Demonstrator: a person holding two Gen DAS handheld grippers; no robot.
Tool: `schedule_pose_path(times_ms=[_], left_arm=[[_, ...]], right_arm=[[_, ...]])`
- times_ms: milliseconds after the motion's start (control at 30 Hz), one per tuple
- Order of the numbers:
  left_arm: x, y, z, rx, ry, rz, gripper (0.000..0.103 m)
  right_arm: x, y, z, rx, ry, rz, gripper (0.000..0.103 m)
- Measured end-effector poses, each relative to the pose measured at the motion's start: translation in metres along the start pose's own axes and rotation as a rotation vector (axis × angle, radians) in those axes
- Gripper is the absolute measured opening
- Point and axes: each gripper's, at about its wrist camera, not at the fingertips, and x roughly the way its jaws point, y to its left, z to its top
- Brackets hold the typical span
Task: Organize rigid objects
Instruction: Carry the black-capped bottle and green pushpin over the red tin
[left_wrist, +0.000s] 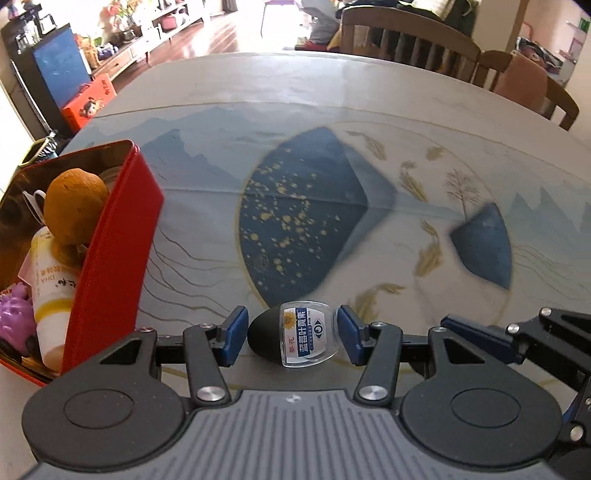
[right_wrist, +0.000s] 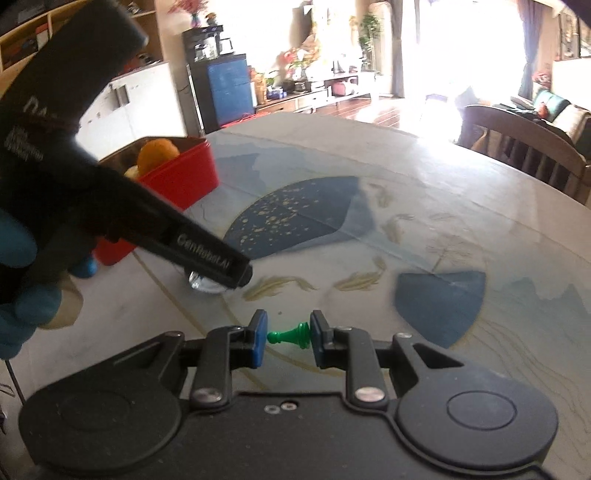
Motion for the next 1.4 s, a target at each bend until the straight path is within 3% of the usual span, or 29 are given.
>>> schedule_pose_path(times_ms=[567,1033,1400], left_arm=[[-0.05,0.027,0.007,-0.009,-0.063,-0.065,0.052],[-0.097,0.083,0.002,-0.074,-0.121,-0.067,0.052],[-0.116,0.133,-0.002,-0.118,-0.14,-0.057,0.052]], right_arm=[[-0.029,-0.009,0.03,0.132,-0.101,-0.115,0.024],[-0.06,0.018,0.052,0.181,-0.167,-0.101,0.024],[-0.06,0.057,0.067,0.178,-0.179,-0.07,0.024]])
